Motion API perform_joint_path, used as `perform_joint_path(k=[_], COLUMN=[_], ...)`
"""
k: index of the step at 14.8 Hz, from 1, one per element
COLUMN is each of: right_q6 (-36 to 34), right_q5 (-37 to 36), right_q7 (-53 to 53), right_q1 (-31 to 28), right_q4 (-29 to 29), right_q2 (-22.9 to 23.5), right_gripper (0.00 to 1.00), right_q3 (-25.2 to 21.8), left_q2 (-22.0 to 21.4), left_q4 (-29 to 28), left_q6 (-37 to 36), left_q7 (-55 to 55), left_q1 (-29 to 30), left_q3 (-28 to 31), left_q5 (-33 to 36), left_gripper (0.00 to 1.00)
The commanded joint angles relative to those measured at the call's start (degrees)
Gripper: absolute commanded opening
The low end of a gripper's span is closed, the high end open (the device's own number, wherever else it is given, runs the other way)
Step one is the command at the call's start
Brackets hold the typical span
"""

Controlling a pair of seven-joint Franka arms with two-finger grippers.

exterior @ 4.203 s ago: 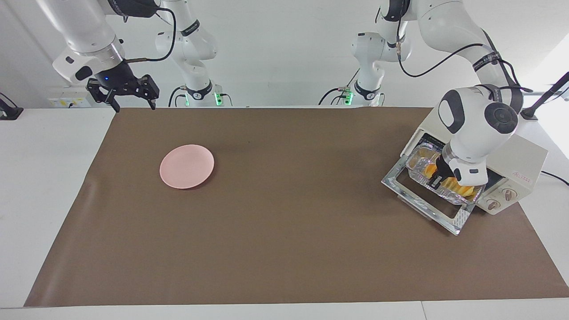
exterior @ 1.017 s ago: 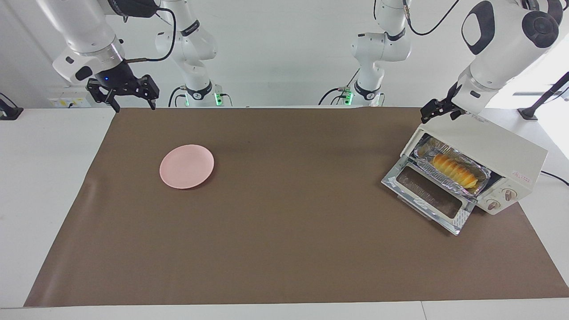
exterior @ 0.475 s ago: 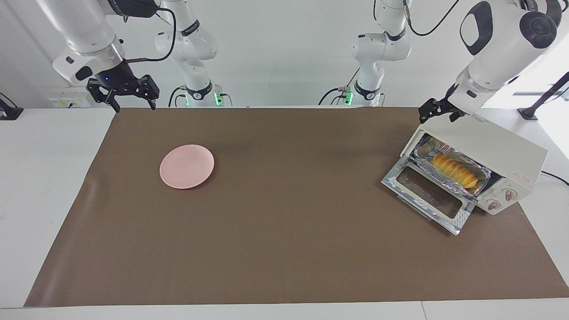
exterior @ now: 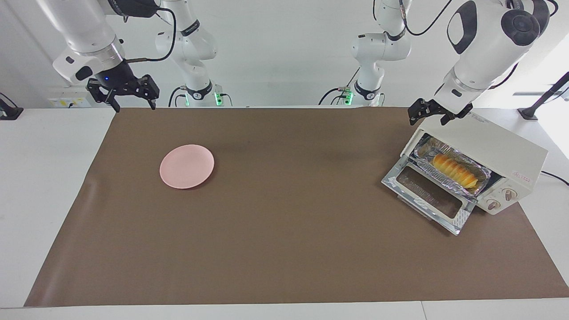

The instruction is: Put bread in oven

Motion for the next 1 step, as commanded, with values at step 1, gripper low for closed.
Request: perform_joint_path(k=[1], right_q6=[-0.3], right_q5=[0.2], right_q7=[-0.9], right_q1=[-0.8], right_q4=[-1.1], right_q2=[-1.1], right_gripper=[1.00], right_q3=[0.5], left_q2=[0.6], left_q4=[0.7], left_q6=[1.0], left_q7=[0.1], left_q1=[1.5], left_q3=[-0.3], left_q5=[-0.7], left_gripper=[1.00])
